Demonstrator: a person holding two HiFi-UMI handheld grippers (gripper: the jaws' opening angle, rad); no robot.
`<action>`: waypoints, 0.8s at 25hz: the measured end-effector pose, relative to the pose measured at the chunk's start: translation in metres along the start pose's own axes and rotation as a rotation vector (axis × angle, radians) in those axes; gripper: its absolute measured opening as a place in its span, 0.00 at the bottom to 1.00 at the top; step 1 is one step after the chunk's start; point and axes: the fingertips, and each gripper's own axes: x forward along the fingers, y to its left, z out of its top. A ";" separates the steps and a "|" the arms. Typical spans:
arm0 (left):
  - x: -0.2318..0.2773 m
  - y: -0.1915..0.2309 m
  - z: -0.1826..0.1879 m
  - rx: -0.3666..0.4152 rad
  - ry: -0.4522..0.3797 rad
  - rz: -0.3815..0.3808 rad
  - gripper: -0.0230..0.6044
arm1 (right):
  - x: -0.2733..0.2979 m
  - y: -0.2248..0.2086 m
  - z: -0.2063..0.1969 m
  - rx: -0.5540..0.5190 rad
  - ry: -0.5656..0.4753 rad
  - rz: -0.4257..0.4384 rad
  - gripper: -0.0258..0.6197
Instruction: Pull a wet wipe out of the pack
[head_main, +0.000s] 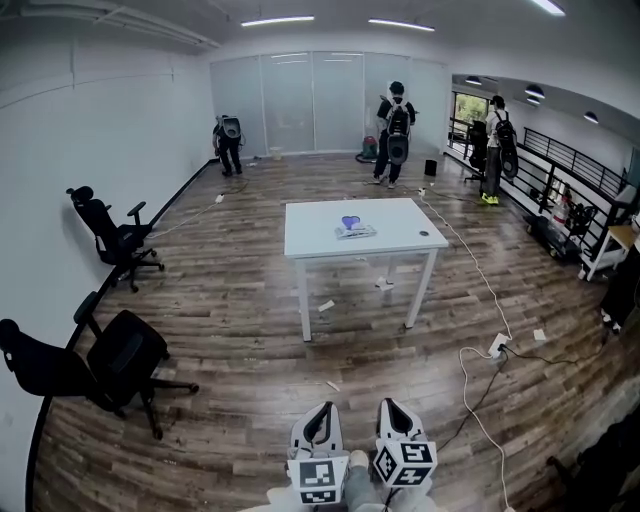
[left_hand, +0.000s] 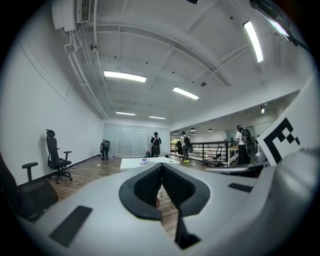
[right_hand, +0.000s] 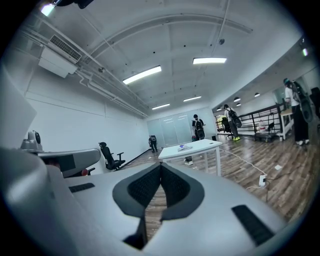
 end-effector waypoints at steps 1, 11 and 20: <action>0.004 0.000 -0.001 -0.004 0.003 0.001 0.05 | 0.003 -0.002 0.000 0.001 0.001 0.000 0.05; 0.053 0.002 -0.014 -0.034 0.029 0.010 0.06 | 0.039 -0.029 0.005 0.011 0.010 -0.015 0.05; 0.119 0.003 -0.007 -0.009 0.025 0.021 0.06 | 0.096 -0.047 0.031 0.001 0.015 0.032 0.05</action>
